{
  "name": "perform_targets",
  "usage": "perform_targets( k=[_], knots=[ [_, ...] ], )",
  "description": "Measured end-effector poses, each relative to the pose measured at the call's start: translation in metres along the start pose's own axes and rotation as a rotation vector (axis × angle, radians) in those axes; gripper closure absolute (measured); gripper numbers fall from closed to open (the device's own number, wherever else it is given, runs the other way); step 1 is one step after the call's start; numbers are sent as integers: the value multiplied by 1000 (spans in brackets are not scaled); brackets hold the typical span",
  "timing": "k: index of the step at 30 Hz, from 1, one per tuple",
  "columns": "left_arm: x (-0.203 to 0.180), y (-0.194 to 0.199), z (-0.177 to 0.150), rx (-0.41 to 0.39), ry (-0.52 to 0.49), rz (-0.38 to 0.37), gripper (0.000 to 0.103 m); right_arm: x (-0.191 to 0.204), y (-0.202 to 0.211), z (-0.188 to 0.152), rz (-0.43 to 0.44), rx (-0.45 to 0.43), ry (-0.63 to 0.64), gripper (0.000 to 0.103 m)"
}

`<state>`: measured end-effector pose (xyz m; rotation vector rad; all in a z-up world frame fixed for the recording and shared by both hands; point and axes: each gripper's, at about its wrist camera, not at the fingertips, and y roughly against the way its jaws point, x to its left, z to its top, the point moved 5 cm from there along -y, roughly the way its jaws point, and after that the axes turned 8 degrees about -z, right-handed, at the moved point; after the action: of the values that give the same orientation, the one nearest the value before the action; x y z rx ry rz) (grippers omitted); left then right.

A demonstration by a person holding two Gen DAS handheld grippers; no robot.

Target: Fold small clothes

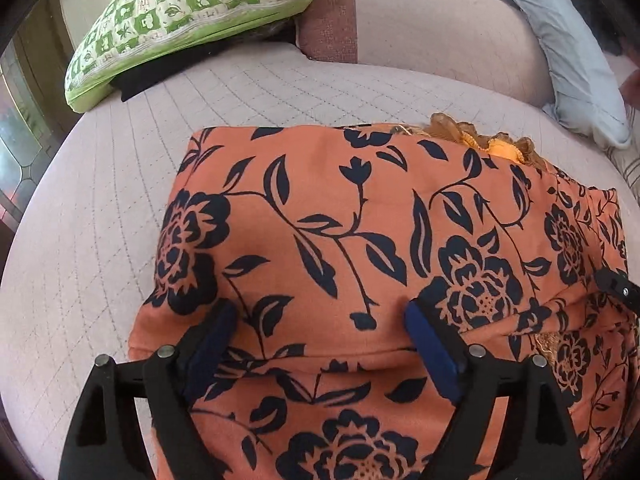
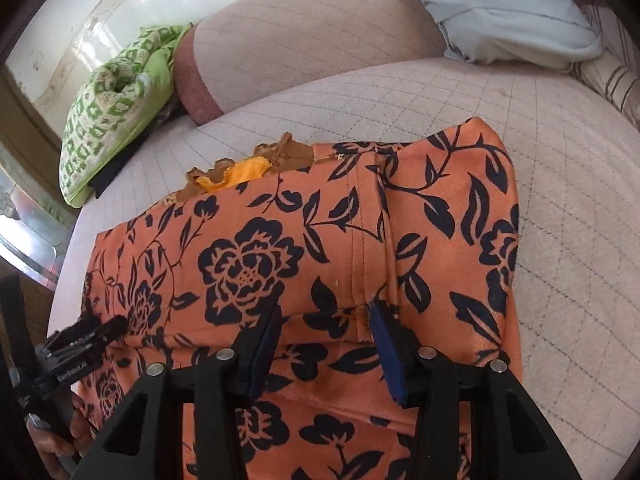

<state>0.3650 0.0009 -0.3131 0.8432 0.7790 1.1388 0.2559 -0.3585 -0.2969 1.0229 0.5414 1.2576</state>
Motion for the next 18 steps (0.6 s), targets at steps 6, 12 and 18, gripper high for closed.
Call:
perform_targets(
  k=[6,12,18],
  knots=[
    [19,66,-30,-53,62,0,16,-45,52,-16,146,-22,-118,51],
    [85,140,-90,-76,115,73,16,-118,121,-53,192,-136,-271,36],
    [123,180,-165,-19,176,67,16,-154,162,-122,219,-50,-309,36]
  ],
)
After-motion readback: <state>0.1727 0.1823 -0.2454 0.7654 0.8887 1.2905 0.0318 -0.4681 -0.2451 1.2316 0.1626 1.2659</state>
